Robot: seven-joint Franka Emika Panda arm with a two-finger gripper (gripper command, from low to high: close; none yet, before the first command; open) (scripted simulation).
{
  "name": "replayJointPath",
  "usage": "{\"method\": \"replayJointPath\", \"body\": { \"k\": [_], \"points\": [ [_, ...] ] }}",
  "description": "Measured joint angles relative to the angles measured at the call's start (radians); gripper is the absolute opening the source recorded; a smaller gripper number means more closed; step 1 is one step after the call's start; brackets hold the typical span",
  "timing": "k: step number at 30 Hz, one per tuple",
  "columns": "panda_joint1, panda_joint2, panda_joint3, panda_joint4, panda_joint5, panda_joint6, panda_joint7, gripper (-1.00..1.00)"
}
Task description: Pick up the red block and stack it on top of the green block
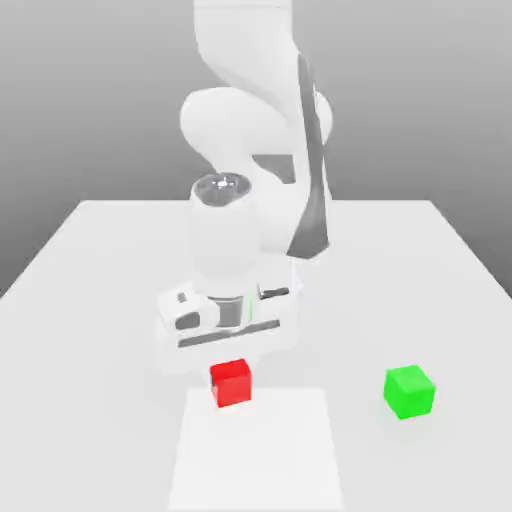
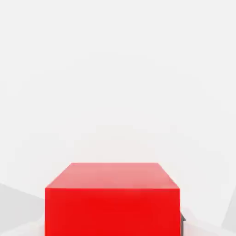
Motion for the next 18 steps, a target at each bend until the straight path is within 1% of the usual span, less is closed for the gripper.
{"method": "replayJointPath", "body": {
  "k": [1, 4, 7, 9, 13, 18],
  "points": [
    [0.008, -0.030, -0.015, -0.004, -0.024, -0.025, 0.017, -1.00],
    [-0.016, -0.133, -0.016, -0.019, -0.095, -0.113, 0.066, -1.00],
    [-0.025, -0.240, -0.013, -0.034, -0.128, -0.205, 0.090, -1.00],
    [-0.001, -0.274, 0.004, -0.027, -0.130, -0.246, 0.076, -1.00],
    [0.102, -0.274, 0.061, 0.020, -0.112, -0.294, 0.005, -1.00],
    [0.223, -0.260, 0.155, 0.086, -0.083, -0.345, -0.095, -1.00]
  ]
}}
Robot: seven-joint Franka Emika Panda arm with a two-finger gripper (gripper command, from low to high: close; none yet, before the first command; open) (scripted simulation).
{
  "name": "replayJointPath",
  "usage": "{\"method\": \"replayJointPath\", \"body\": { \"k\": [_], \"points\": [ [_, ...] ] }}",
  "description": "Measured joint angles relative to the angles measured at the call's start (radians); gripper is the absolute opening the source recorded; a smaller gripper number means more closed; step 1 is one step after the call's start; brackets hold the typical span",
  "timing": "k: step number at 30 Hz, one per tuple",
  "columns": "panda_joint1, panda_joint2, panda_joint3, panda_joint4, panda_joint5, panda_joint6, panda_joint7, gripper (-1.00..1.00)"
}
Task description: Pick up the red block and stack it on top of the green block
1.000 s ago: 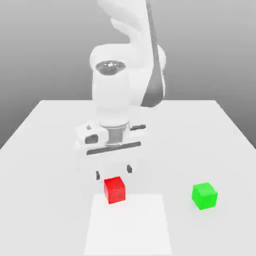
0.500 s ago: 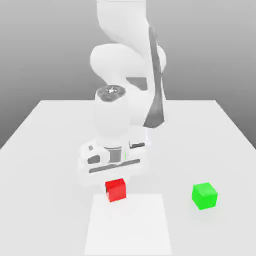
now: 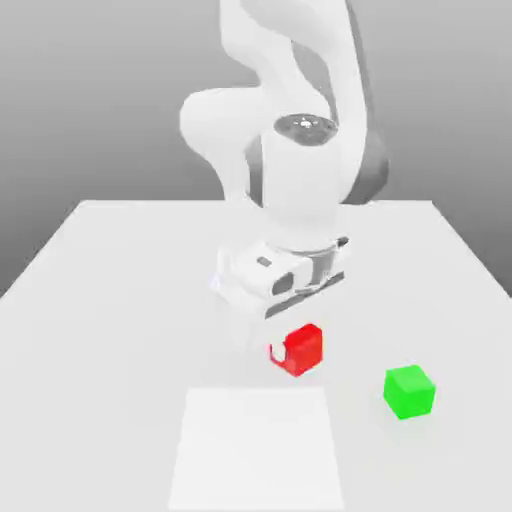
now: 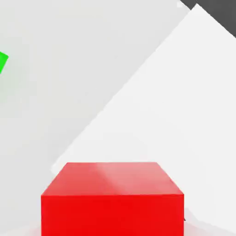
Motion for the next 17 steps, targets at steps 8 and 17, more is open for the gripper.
{"method": "replayJointPath", "body": {
  "k": [8, 17],
  "points": [
    [0.177, 0.048, 0.132, 0.097, 0.021, -0.048, -0.131, -1.00],
    [0.188, 0.244, 0.108, 0.111, -0.115, 0.129, -0.040, 1.00]
  ]
}}
